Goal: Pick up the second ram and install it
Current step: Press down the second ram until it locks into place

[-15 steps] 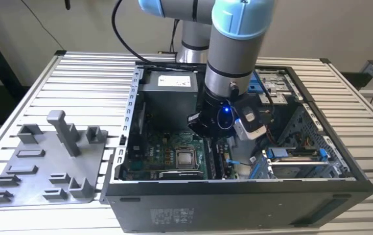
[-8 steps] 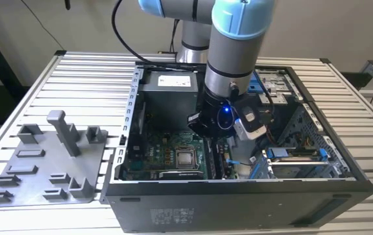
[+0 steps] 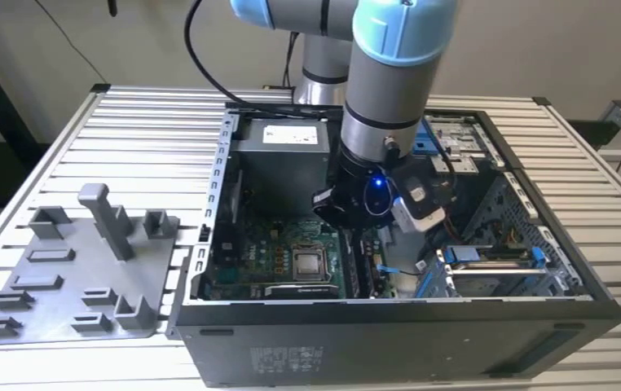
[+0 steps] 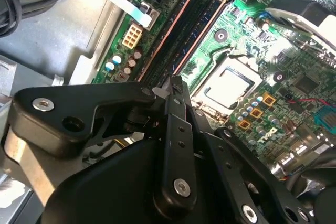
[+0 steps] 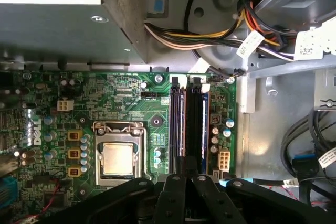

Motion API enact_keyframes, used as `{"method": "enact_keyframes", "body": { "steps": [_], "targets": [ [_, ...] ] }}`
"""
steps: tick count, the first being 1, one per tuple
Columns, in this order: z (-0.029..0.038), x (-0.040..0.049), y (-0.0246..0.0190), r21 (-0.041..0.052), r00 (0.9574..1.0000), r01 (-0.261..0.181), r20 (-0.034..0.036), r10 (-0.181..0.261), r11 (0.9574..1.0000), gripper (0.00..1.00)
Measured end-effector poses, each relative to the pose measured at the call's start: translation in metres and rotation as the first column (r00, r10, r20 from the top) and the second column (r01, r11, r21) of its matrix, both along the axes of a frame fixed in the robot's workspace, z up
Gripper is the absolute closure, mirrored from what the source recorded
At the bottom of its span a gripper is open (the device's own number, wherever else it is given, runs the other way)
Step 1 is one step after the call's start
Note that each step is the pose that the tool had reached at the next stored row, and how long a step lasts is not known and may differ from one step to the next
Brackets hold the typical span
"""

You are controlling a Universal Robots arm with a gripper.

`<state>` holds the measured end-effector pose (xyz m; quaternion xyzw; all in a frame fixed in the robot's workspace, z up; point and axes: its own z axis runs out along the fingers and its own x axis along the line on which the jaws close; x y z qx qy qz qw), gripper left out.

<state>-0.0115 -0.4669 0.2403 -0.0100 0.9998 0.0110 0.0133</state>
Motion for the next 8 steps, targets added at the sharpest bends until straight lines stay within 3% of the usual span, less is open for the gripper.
{"method": "enact_keyframes", "body": {
  "steps": [4,8],
  "targets": [
    [-0.0001,0.0001,0.0,0.0002,0.9973,-0.074,0.0,0.074,0.9973,0.89],
    [-0.0001,0.0001,0.0,0.0002,0.9893,-0.146,0.0,0.146,0.9893,0.89]
  ]
}}
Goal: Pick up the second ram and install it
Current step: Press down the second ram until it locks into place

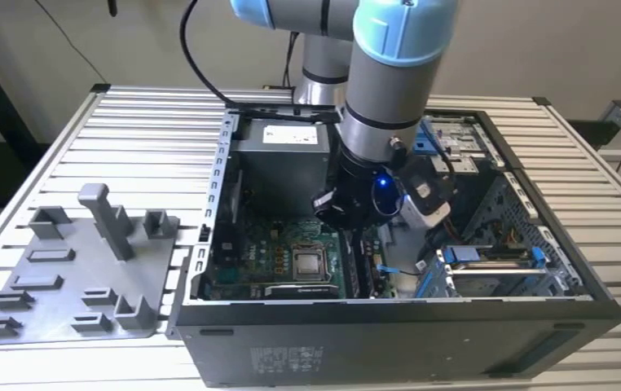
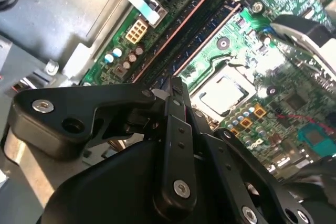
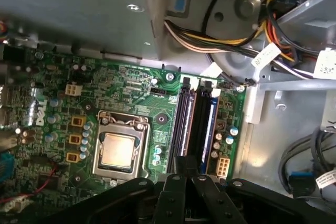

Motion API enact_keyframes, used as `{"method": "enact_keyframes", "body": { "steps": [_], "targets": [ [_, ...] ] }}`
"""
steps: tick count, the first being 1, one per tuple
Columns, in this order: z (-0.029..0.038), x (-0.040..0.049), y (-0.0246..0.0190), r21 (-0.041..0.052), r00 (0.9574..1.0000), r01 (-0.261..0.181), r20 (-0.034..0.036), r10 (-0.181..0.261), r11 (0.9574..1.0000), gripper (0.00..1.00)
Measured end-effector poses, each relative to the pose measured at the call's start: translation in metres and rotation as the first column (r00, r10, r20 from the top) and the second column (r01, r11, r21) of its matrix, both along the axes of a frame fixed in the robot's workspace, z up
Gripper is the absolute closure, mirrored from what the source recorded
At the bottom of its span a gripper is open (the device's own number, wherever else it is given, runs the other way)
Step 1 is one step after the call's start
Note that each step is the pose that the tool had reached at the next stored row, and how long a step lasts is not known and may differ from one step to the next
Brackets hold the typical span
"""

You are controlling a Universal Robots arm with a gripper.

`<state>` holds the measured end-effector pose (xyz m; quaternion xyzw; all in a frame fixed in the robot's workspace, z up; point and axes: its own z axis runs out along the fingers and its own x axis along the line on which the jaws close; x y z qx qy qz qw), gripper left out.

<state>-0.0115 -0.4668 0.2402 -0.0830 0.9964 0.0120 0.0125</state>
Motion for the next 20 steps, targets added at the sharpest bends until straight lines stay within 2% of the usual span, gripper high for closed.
{"method": "enact_keyframes", "body": {
  "steps": [4,8,12,20],
  "targets": [
    [0.0,0.0,0.0,-0.0001,0.9975,-0.071,0.0012,0.071,0.9975,0.89],
    [-0.0001,0.0001,0.0,-0.0007,0.9895,-0.145,0.0064,0.145,0.9895,0.89],
    [-0.0001,0.0,0.0,-0.0013,0.9763,-0.216,0.0107,0.216,0.9764,0.89],
    [-0.0001,0.0,0.0,-0.003,0.9442,-0.329,0.0205,0.329,0.9444,0.89]
  ]
}}
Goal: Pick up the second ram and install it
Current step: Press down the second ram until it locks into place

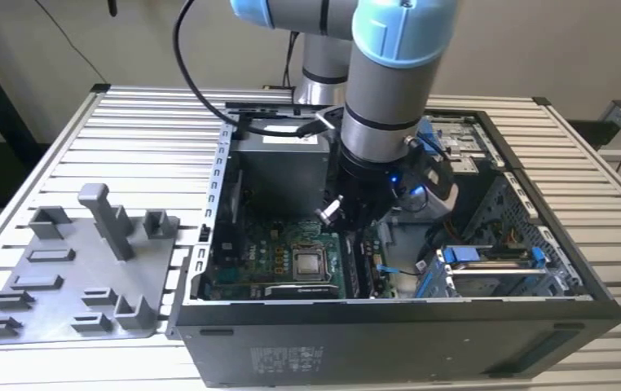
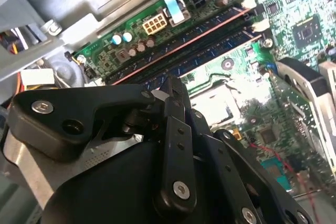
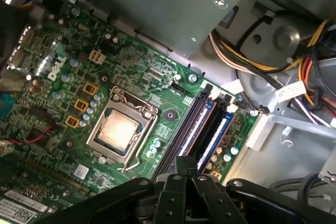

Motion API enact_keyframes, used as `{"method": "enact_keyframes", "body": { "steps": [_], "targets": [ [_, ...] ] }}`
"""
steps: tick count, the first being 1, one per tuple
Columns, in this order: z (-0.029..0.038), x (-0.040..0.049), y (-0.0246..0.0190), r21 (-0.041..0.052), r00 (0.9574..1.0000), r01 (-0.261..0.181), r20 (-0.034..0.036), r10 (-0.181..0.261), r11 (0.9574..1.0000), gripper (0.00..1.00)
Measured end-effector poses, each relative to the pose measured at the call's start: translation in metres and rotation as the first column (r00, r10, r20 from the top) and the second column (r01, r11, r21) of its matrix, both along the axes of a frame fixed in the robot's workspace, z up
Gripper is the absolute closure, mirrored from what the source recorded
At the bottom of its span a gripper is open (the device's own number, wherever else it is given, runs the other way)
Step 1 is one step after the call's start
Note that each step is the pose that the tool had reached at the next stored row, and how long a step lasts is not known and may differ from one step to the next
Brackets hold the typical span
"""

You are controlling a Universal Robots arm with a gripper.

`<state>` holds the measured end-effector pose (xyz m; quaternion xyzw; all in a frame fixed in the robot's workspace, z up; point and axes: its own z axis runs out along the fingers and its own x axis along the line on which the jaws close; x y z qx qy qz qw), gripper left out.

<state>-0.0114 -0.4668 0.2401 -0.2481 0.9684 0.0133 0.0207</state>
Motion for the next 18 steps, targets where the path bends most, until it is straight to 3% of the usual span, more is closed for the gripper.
{"method": "enact_keyframes", "body": {
  "steps": [8,18],
  "targets": [
    [0.0,0.0,0.0,-0.0006,0.9951,-0.098,0.0123,0.098,0.9951,0.89],
    [-0.0002,0.0,0.0,-0.0024,0.9779,-0.207,0.0246,0.207,0.9782,0.89]
  ]
}}
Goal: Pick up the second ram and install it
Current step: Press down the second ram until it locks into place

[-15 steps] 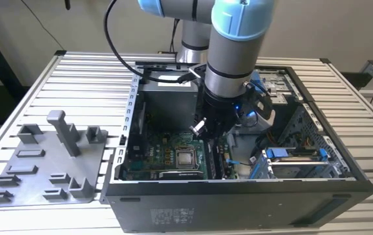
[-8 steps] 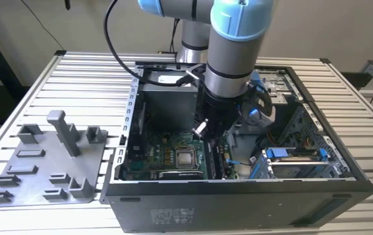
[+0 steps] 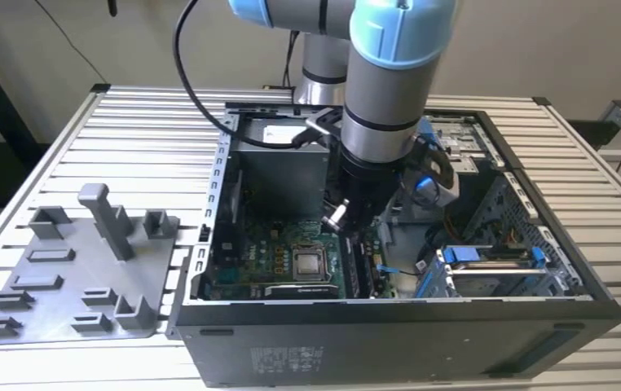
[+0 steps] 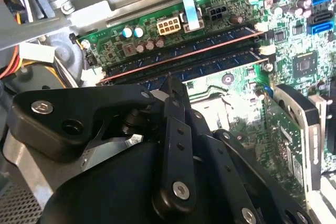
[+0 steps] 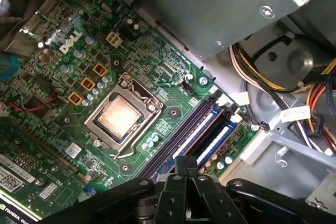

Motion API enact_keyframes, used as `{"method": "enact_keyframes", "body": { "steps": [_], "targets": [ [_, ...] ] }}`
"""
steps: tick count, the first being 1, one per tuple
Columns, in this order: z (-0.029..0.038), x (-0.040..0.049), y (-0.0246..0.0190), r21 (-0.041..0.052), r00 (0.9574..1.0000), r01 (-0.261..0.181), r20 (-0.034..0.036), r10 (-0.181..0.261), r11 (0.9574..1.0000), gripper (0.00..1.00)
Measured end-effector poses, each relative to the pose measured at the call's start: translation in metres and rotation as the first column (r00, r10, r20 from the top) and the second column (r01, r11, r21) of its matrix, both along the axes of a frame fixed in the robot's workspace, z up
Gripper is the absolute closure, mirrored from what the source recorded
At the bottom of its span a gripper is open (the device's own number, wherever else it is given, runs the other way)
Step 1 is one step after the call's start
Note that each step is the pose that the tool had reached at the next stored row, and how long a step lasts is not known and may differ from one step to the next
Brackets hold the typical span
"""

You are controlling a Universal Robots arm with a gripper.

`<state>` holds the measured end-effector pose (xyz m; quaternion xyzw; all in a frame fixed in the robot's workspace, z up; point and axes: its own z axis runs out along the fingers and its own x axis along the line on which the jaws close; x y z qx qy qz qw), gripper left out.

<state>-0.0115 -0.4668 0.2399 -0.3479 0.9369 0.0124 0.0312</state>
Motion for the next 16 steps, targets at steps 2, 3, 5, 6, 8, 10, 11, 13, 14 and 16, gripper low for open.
{"method": "enact_keyframes", "body": {
  "steps": [2,3,5,6,8,10,11,13,14,16],
  "targets": [
    [-0.0002,-0.0001,0.0,0.0,0.9996,-0.03,0.0005,0.03,0.9996,0.89],
    [-0.0005,-0.0001,0.0,0.0001,0.9988,-0.048,0.0005,0.048,0.9988,0.89],
    [-0.0008,-0.0002,0.0,-0.0002,0.9976,-0.07,0.0004,0.07,0.9976,0.89],
    [-0.001,-0.0002,-0.0001,-0.0003,0.9972,-0.074,0.0004,0.074,0.9972,0.89],
    [-0.0016,-0.0006,0.0,-0.0013,0.9969,-0.079,0.0003,0.079,0.9969,0.89],
    [-0.0018,-0.0015,-0.0001,-0.0024,0.9965,-0.084,0.0001,0.084,0.9965,0.89],
    [-0.0019,-0.0018,-0.0001,-0.0025,0.9957,-0.092,0.0002,0.092,0.9957,0.89],
    [-0.0022,-0.0024,0.0,-0.0025,0.9935,-0.114,0.0005,0.114,0.9935,0.89],
    [-0.0023,-0.0025,0.0,-0.0025,0.992,-0.126,0.0006,0.126,0.992,0.89],
    [-0.0025,-0.0028,0.0,-0.004,0.9874,-0.158,0.0004,0.158,0.9874,0.89]
  ]
}}
